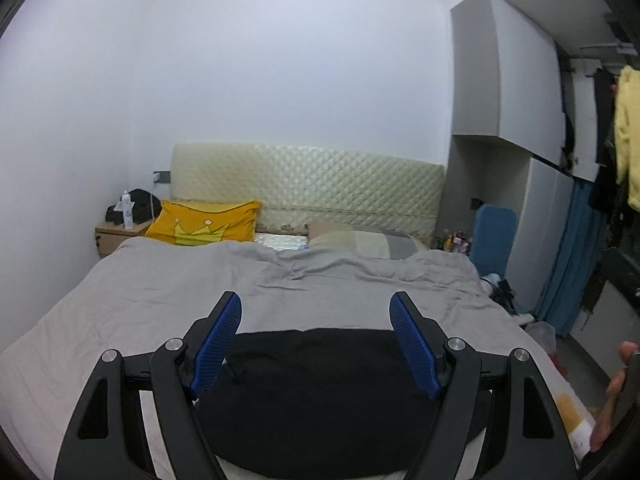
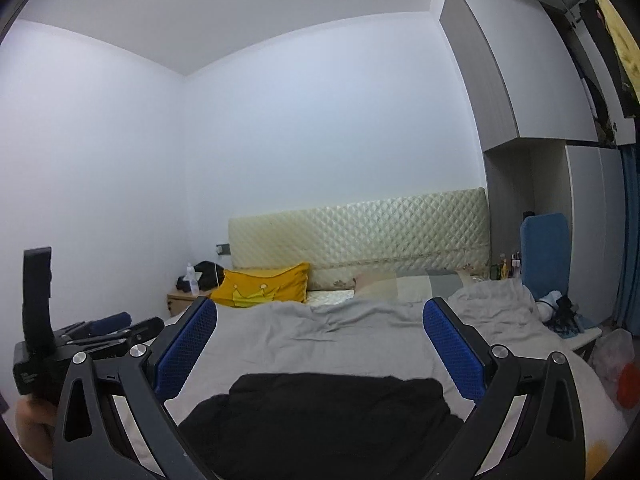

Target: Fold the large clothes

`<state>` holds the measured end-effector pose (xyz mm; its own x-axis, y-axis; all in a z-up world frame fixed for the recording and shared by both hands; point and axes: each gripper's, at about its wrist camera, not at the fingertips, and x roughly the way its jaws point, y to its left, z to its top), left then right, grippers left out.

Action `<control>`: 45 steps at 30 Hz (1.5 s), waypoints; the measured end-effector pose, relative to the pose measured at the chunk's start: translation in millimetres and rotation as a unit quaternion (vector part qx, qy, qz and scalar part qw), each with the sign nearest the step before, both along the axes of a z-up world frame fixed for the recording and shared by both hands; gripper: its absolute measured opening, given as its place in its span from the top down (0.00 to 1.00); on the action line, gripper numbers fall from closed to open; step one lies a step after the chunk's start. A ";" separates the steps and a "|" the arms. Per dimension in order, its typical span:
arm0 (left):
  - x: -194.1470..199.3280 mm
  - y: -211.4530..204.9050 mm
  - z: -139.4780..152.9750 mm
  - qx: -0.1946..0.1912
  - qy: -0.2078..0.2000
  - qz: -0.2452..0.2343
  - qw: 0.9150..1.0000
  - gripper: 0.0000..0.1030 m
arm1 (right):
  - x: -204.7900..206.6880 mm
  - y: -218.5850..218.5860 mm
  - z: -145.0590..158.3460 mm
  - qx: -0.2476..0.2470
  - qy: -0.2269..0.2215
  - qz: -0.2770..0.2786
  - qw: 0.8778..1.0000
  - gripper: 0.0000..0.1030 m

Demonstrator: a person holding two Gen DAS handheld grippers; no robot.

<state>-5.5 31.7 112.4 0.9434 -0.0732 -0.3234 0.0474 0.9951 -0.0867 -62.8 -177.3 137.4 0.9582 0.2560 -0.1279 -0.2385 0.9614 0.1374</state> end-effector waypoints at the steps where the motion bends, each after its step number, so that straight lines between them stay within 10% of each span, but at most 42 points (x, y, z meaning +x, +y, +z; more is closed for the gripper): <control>1: -7.7 -3.7 -1.7 0.003 0.001 -0.004 1.000 0.25 | -3.2 0.8 -3.4 -0.002 0.005 -0.003 1.000 0.00; 24: -9.8 -29.9 -123.2 0.021 0.140 -0.008 0.990 0.25 | -12.8 14.3 -137.4 -0.027 0.173 -0.019 0.984 0.00; 45: -2.5 -32.7 -131.7 0.031 0.155 -0.005 0.987 0.25 | -10.3 15.4 -150.3 -0.034 0.188 -0.031 0.981 0.00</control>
<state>-8.0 -1.0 -19.3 0.7983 -0.0521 -0.6001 0.0374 0.9986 -0.0371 -73.1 -161.9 -12.9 0.8537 0.1781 -0.4894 -0.1247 0.9823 0.1399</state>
